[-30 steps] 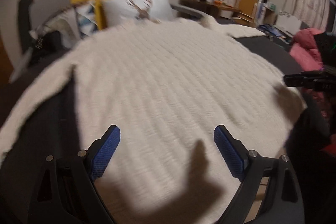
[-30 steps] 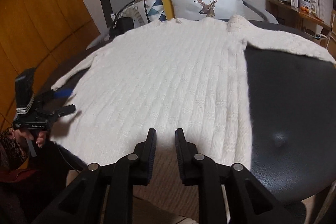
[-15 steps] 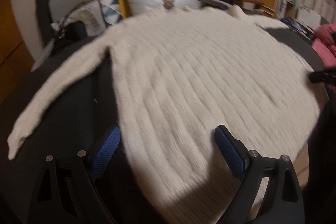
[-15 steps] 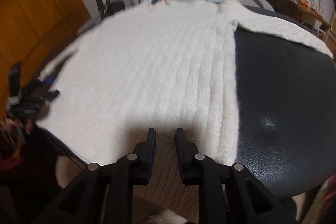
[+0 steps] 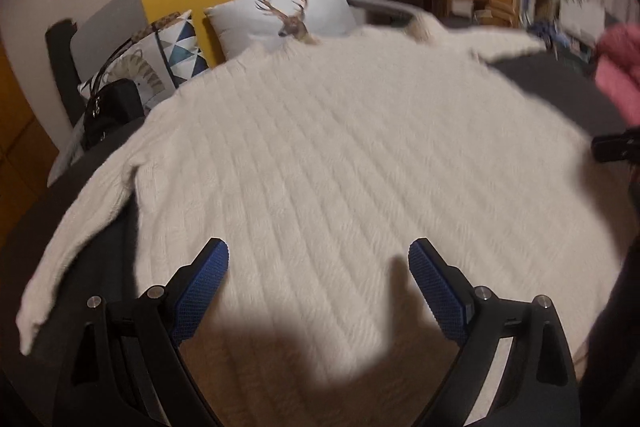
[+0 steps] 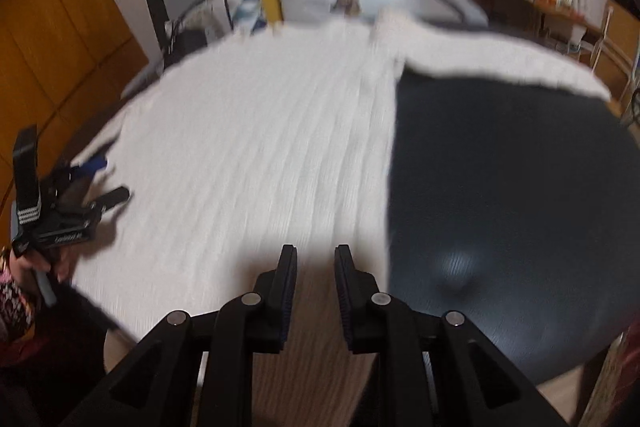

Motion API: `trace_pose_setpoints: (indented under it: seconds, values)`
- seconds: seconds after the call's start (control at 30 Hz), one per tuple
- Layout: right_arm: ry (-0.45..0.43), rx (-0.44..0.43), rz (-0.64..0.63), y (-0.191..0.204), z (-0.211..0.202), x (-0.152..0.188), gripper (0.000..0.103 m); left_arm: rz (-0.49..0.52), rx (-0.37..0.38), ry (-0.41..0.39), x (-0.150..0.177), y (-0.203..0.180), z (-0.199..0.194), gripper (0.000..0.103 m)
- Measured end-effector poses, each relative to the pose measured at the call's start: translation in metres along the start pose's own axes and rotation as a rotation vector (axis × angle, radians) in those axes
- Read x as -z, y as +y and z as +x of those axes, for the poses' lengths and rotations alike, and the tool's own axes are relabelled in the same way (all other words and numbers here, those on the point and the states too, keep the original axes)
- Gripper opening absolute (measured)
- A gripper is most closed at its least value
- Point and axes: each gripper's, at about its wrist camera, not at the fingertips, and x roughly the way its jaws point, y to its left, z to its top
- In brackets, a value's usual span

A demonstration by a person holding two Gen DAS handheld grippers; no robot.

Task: Fold clothes
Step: 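Smooth the sweater shoulder flat with the right gripper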

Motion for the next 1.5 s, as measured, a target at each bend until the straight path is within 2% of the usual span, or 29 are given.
trace_pose_setpoints:
  seconds: [0.2,0.47,0.53,0.63,0.77,0.8,0.9,1.0,1.1,1.5]
  values:
    - [-0.003,0.034,-0.049,0.003,0.035,-0.032,0.019,-0.043,-0.086,0.051,-0.012,0.016,0.031,0.094]
    - [0.044,0.044,-0.071,-0.002,0.054,-0.038,0.019,-0.129,-0.019,0.082,-0.007,0.027,0.043,0.095]
    - [-0.001,0.025,-0.053,-0.009,0.049,-0.050,0.019,-0.137,-0.016,0.085,-0.006,0.027,0.044,0.098]
    - [-0.049,0.079,-0.028,-0.023,0.048,-0.092,0.019,-0.138,-0.038,0.080,-0.005,0.026,0.044,0.101]
    - [-0.046,0.218,-0.003,-0.049,0.081,-0.161,0.019,-0.146,-0.042,0.075,-0.004,0.028,0.044,0.103]
    - [-0.045,0.229,0.011,-0.056,0.091,-0.177,0.019,-0.151,-0.037,0.075,-0.004,0.029,0.045,0.103]
    - [-0.040,0.193,0.049,-0.070,0.119,-0.215,0.020,-0.163,-0.022,0.072,-0.003,0.032,0.046,0.103]
    - [-0.027,0.159,0.041,-0.069,0.148,-0.237,0.020,-0.167,-0.018,0.068,-0.003,0.033,0.045,0.103]
    - [0.036,0.203,0.009,-0.068,0.176,-0.242,0.020,-0.169,-0.016,0.065,-0.002,0.033,0.045,0.103]
    - [-0.053,0.277,0.089,-0.067,0.171,-0.225,0.020,-0.209,-0.036,0.063,0.007,0.032,0.037,0.103]
